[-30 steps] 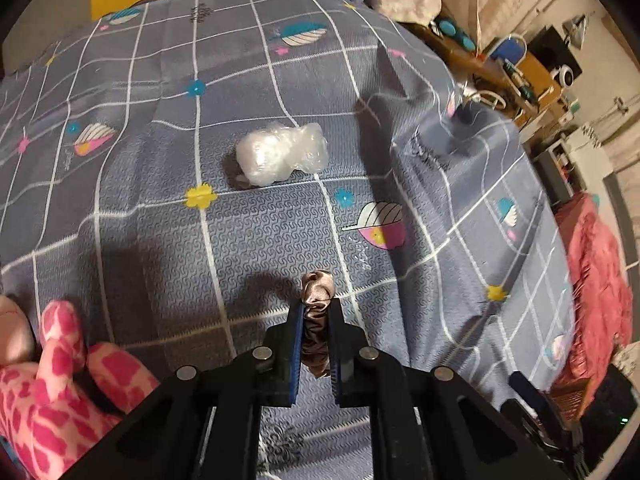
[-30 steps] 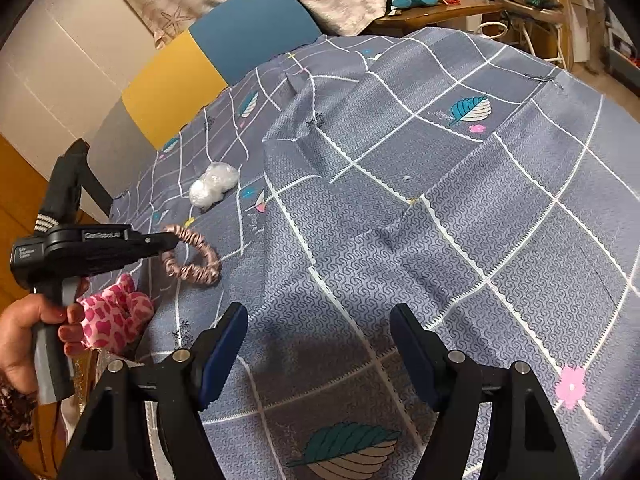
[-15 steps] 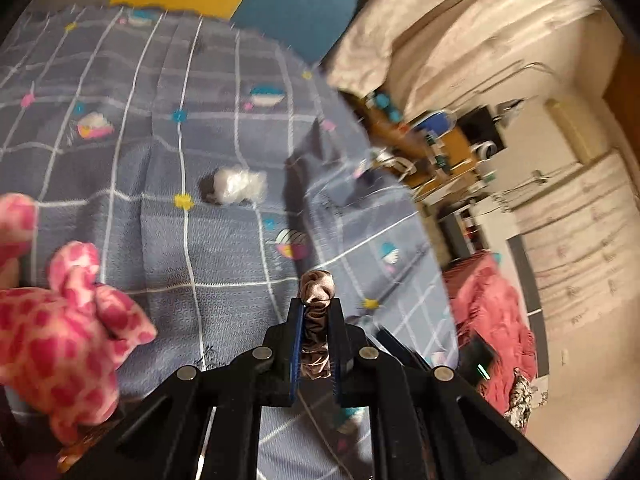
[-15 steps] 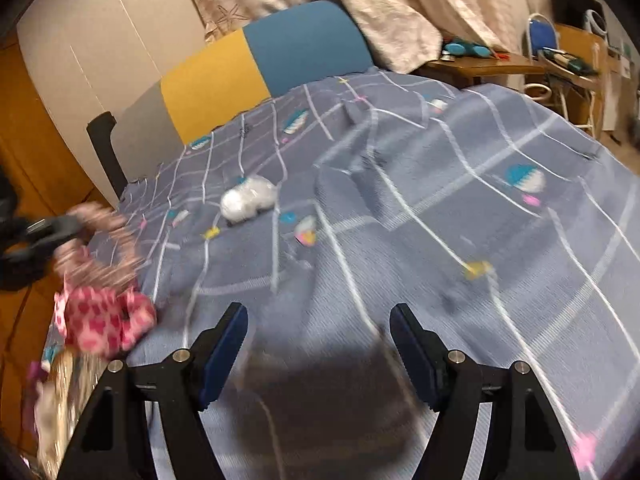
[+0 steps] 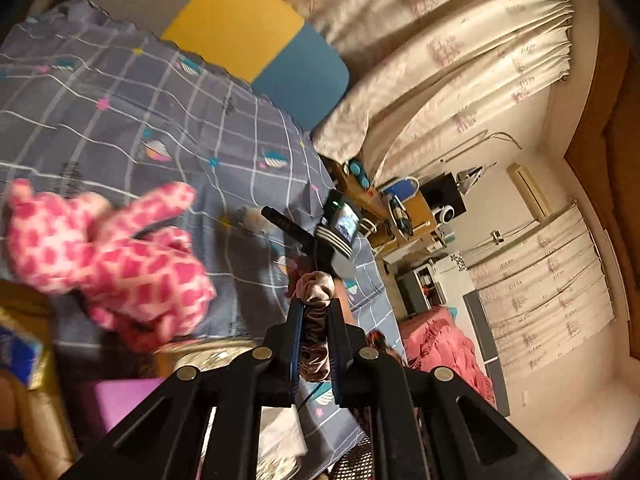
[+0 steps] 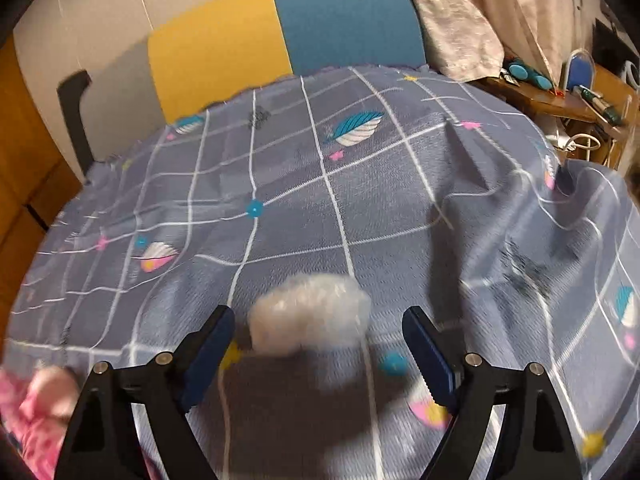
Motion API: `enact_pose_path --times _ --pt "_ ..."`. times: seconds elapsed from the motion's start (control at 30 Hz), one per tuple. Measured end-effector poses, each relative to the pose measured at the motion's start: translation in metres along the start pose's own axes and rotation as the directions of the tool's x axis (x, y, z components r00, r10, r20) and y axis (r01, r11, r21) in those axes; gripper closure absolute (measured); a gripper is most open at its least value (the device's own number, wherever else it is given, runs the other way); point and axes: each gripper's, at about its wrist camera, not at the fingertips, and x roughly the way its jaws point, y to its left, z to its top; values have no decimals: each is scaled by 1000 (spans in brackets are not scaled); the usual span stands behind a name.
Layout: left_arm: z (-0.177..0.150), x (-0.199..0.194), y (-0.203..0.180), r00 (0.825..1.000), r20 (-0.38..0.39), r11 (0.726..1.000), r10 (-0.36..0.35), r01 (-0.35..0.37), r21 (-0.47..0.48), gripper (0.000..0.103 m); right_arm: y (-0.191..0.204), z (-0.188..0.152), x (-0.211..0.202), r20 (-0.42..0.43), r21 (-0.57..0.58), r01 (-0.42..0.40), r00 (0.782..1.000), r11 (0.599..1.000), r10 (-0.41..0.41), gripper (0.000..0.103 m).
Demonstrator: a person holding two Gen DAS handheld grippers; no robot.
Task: Organize soft objects
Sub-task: 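Grasp the clear plastic bag with the right tool while the left tool holds the scrunchie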
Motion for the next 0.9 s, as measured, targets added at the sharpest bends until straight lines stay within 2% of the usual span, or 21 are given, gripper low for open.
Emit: enact_pose_path --times 0.13,0.2,0.23,0.27,0.33,0.47,0.7,0.9 --pt "-11 -33 14 999 46 1000 4 -3 -20 93 13 6 34 -85 -89 62 994 994 -69 18" --pt "-14 -49 23 997 74 999 7 -5 -32 93 11 4 41 -100 -102 56 993 993 -66 34" --pt "-15 -54 26 996 83 999 10 -7 -35 93 10 2 44 -109 -100 44 993 994 -54 51" --pt "-17 -59 29 995 94 999 14 -10 -39 93 7 0 47 -130 -97 36 990 995 -49 58" --pt "-20 -66 37 994 106 998 18 -12 -56 93 0 -6 50 -166 -65 21 986 998 -32 62" --pt "-25 -77 48 992 129 996 8 4 -92 93 -11 -17 32 -116 -12 -56 992 998 54 63" --pt "-45 -107 59 986 167 993 7 13 -120 93 -6 -31 -34 -36 -54 -95 995 994 93 63" --pt "-70 -147 69 977 211 990 37 -8 -138 93 3 -55 -104 17 -96 -126 992 987 129 63"
